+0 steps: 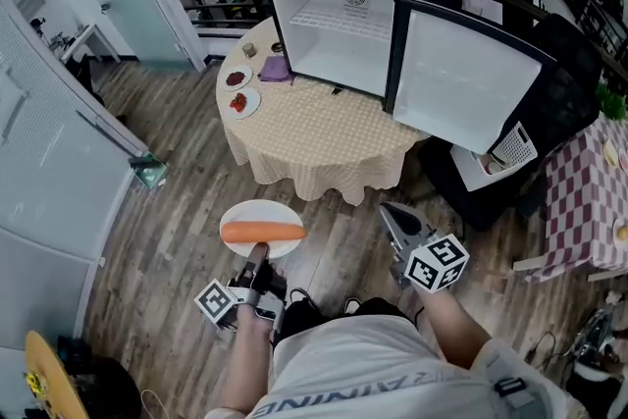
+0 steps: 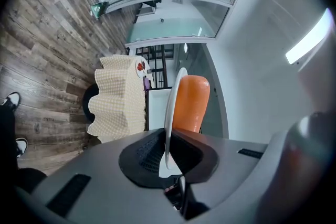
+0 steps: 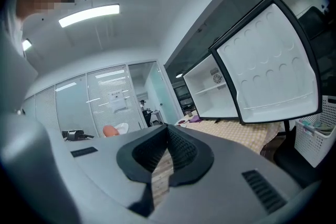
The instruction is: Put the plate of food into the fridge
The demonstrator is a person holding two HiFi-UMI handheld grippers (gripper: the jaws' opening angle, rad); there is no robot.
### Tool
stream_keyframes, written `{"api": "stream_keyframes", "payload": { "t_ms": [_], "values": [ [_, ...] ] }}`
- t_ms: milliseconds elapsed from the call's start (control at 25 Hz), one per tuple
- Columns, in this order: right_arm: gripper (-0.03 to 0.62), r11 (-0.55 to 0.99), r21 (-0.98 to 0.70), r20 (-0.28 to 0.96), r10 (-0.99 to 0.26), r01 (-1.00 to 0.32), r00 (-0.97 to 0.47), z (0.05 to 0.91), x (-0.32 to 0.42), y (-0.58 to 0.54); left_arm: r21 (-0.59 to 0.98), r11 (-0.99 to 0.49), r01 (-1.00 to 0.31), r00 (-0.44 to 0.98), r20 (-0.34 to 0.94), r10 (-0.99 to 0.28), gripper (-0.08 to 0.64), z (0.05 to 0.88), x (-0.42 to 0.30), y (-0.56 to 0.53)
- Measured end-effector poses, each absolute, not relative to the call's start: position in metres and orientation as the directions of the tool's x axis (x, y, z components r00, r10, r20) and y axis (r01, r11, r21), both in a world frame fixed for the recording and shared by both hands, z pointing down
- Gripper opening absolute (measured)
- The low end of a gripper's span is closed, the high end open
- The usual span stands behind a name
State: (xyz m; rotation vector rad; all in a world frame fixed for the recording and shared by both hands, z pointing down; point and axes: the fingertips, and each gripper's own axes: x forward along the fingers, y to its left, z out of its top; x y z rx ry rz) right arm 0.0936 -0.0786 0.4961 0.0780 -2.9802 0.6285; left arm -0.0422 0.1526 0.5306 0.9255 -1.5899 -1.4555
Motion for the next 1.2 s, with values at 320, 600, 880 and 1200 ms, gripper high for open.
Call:
{"api": "stream_keyframes", "payload": {
  "t_ms": [320,600,880,1200],
  "values": [
    [0.023,0.904,-0.393,0.113,-0.132,-0.166,-0.985,0.505,0.074,-0.117,0.997,0.079,0.007,-0.339,0.077,-0.938,0.029,0.549,-0.083,0.098],
    [0.023,0.892,-0.376,0.127,-0.220,-0.252,-0.967,0.498,0.017,-0.143,0.998,0.062,-0.009,-0.233,0.059,-0.971,0.029,0.546,-0.152,0.051],
    [0.023,0.871,-0.369,0.154,-0.287,-0.325,-0.945,0.491,-0.061,-0.148,0.998,0.068,0.006,-0.151,0.068,-0.986,0.029,0.545,-0.235,0.032],
    [0.022,0.855,-0.351,0.180,-0.337,-0.381,-0.924,0.489,-0.133,-0.133,0.998,0.065,0.011,-0.074,0.065,-0.995,0.029,0.546,-0.308,0.016]
  ]
}}
